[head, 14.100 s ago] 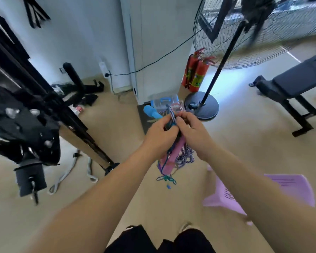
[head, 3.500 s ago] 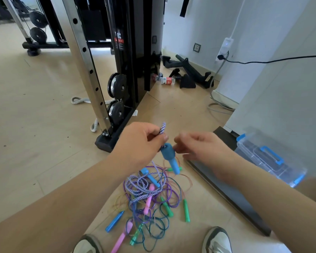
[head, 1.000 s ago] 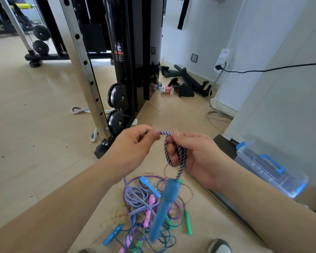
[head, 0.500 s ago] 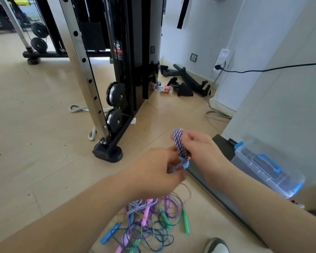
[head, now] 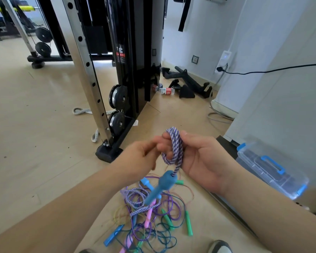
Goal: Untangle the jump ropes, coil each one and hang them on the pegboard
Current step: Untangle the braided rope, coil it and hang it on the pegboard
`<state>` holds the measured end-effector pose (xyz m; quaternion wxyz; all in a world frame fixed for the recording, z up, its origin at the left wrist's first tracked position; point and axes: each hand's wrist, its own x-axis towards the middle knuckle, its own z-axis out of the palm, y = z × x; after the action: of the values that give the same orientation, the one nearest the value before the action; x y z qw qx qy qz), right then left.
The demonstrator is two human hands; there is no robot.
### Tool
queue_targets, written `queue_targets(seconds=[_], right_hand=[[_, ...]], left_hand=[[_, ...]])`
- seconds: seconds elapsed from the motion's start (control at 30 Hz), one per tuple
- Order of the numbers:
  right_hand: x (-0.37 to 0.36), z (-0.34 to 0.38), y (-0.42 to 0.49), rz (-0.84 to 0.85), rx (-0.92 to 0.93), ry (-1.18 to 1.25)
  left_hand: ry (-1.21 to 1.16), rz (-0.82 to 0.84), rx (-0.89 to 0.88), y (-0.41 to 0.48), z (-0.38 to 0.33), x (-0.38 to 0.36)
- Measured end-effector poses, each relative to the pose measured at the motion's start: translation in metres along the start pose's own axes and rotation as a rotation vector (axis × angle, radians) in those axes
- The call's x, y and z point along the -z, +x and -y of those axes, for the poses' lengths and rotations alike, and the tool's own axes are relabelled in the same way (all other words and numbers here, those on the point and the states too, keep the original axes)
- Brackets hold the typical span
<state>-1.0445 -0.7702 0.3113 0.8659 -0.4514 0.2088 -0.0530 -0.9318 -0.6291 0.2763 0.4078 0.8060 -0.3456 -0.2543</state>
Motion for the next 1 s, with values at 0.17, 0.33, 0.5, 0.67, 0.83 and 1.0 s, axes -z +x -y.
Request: queue_targets(seconds=[0.17,0.33,0.5,0.67,0.83,1.0], right_hand=[[0.015,-0.005,0.014,-0.237,0.098,-0.21],[0.03,-0.006,0.015,-0.335,0.264,-0.853],[0.025,-0.008,0.006,-0.149,0.137,-0.75],[0.009,-0.001,-0.004,0.068,-0.047,-0.374],[0.003,0.007,-0.002,0.009,-0.017,0.005],[0.023,0.001,0.011,-0.274,0.146,-0.447]], left_hand=[[0.173,0.279,0.012,-0.014,-0.016,-0.025],[-0.012,0.186,-0.121,-0.024,-0.042,-0.008],[-0.165,-0.193,-0.232,-0.008,-0.03,0.016],[-0.278,-0.235,-0.116,0.008,-0.006,0.019],[-0.108,0.025,0.035,0.002,0.004,-0.008],[0.082,0.376,0.06,-0.017,-0.017,-0.026]])
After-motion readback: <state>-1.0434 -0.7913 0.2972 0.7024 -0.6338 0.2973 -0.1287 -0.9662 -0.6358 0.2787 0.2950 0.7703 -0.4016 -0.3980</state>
